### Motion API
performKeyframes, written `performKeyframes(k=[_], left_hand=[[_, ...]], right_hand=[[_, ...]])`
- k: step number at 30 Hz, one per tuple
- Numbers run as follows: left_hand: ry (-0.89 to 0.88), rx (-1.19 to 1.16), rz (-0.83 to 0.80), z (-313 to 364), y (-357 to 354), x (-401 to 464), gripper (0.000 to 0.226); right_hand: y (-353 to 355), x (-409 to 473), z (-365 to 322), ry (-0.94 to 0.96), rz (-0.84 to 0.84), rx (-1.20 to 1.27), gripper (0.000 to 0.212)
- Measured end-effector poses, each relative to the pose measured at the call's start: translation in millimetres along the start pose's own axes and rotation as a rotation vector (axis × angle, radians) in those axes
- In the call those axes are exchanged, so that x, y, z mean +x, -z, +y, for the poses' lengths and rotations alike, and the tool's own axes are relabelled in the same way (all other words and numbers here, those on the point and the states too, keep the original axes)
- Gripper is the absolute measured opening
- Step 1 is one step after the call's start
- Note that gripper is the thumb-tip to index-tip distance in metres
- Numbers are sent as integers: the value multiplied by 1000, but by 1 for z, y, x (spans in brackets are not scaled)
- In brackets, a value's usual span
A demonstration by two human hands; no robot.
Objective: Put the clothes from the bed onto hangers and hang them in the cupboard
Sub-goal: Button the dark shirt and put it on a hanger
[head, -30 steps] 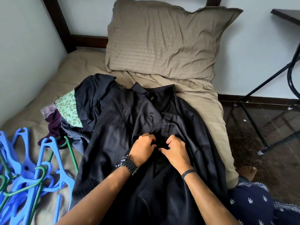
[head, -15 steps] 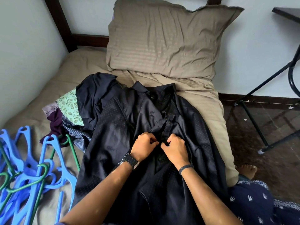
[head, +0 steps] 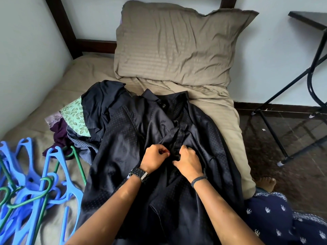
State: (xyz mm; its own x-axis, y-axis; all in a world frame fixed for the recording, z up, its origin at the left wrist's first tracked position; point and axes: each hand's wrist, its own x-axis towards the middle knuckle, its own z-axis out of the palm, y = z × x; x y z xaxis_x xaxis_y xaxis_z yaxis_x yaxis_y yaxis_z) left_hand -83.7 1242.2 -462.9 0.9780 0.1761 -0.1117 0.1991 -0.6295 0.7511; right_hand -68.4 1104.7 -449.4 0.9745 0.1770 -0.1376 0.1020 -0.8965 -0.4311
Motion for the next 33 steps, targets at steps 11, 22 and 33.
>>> performKeyframes(k=[11, 22, 33], left_hand=[[68, -317, -9, 5, -1, -11, 12], [107, -619, -29, 24, -4, -31, 4], [85, -736, 24, 37, -2, -39, 4]], right_hand=[[23, 0, 27, -211, -246, 811, 32], [27, -18, 22, -271, -179, 1347, 24], [31, -38, 7, -86, 123, 1012, 20]])
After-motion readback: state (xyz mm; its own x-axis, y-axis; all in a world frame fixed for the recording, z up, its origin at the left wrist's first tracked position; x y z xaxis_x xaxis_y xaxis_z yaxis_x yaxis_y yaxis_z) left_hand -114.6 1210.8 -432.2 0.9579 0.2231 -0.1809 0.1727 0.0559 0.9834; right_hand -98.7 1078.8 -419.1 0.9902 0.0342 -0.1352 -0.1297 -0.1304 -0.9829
